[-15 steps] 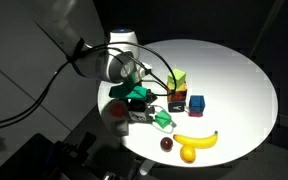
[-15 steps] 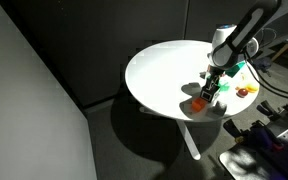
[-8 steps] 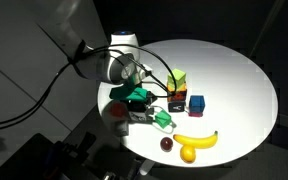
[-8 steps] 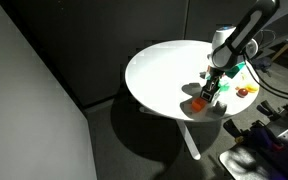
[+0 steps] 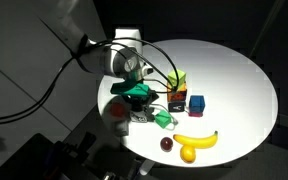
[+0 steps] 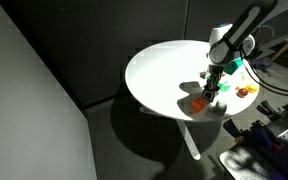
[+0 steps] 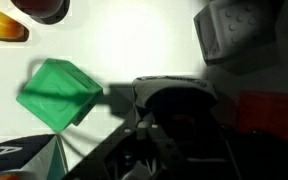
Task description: Add the black and white toy to the stack
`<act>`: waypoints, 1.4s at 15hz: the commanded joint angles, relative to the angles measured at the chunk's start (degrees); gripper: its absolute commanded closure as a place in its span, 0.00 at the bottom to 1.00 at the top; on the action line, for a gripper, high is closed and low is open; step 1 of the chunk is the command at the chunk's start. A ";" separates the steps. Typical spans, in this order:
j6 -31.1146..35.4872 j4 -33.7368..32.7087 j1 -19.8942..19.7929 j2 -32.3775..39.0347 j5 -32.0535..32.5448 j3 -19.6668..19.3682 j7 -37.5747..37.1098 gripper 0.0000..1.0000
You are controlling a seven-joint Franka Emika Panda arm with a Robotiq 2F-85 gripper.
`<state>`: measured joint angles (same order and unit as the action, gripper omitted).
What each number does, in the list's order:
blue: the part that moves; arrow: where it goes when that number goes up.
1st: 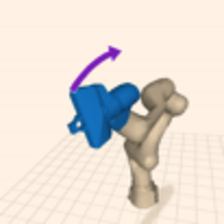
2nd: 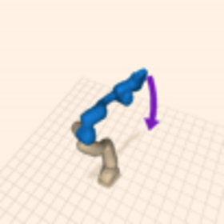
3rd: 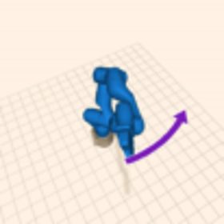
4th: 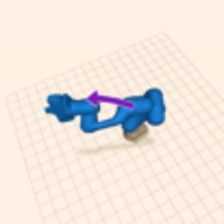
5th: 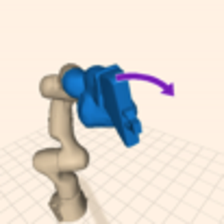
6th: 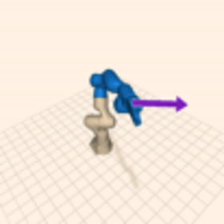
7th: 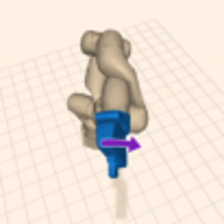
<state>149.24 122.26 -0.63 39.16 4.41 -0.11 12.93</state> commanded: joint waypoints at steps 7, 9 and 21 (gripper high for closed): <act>-13.93 -4.29 -0.01 -6.15 0.98 -0.43 -1.86 0.94; -16.33 -4.98 -0.11 -7.49 0.89 -0.31 -1.65 0.93; -24.39 -7.44 -1.14 -15.77 -0.47 -0.20 -1.05 0.93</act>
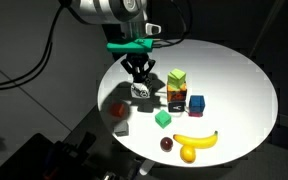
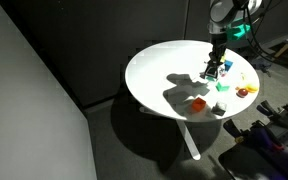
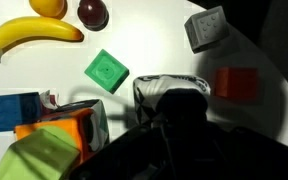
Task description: Add the black and white toy to the stack
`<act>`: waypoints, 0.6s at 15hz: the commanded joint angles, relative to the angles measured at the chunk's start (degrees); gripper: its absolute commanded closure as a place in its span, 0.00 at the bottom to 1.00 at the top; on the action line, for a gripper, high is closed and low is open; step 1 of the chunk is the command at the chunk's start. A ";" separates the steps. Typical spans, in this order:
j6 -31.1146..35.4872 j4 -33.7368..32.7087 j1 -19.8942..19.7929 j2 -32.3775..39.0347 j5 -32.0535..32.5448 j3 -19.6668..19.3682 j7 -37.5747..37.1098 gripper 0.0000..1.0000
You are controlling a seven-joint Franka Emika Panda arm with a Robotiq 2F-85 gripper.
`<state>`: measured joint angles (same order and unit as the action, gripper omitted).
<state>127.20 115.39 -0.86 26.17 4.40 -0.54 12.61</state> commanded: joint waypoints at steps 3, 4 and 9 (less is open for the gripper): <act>-2.55 -1.09 -1.37 -4.77 -0.78 0.05 -1.11 0.93; -2.54 -1.26 -1.51 -5.30 -0.87 -0.03 -1.37 0.93; -4.68 -3.58 -2.54 -6.79 -3.89 -0.40 -3.73 0.93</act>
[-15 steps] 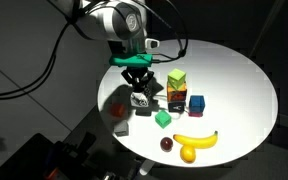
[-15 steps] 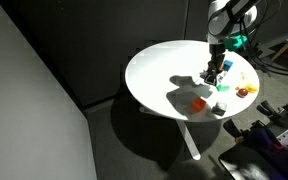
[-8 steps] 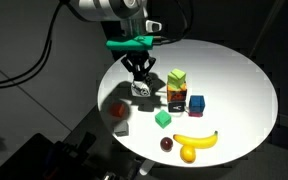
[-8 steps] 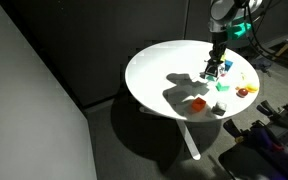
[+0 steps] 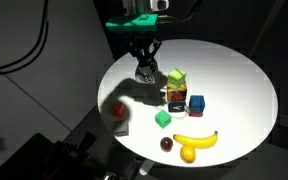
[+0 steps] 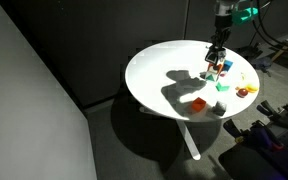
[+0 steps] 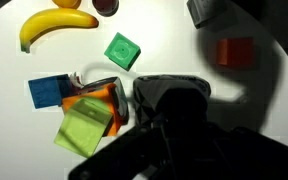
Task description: Add the black and white toy to the stack
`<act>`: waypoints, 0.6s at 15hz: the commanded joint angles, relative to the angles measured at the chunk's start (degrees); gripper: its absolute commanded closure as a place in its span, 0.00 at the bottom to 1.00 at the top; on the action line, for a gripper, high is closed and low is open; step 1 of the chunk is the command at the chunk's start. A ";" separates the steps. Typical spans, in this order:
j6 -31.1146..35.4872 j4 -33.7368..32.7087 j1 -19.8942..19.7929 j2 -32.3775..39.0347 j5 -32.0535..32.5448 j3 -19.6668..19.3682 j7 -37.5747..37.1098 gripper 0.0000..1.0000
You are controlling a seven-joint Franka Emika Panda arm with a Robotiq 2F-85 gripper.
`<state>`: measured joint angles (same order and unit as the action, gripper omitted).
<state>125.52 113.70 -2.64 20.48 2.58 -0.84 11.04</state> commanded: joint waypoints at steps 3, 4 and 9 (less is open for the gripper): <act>-5.49 -4.14 -1.17 -1.21 -3.34 -1.03 -5.21 0.93; -6.09 -4.77 -1.26 -1.14 -3.51 -1.32 -6.04 0.93; -9.81 -8.53 -1.81 -0.35 -2.90 -3.45 -10.82 0.93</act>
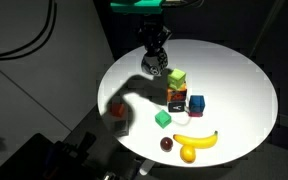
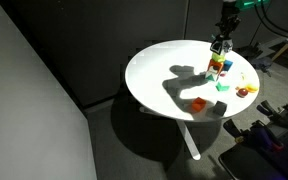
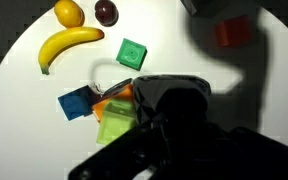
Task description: Add the black and white toy to the stack
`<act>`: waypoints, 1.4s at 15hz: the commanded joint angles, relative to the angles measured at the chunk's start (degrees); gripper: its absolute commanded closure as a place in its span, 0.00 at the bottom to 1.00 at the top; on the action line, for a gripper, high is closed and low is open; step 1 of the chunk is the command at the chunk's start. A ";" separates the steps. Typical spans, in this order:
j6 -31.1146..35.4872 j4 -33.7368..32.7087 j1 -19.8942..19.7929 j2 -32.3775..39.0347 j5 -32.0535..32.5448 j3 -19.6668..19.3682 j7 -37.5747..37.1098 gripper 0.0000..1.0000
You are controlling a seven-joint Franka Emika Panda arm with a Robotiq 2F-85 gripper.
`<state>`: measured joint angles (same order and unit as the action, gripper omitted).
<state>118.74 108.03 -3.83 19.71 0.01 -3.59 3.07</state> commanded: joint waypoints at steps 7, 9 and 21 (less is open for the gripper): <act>-2.76 -6.55 -1.61 3.12 -0.71 -2.41 -7.44 0.93; -2.82 -7.95 -1.78 4.47 -0.83 -2.59 -8.28 0.93; -2.95 -14.54 -3.11 11.25 -2.13 -2.48 -9.19 0.92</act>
<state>117.55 96.80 -6.14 29.00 -0.72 -6.41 -5.73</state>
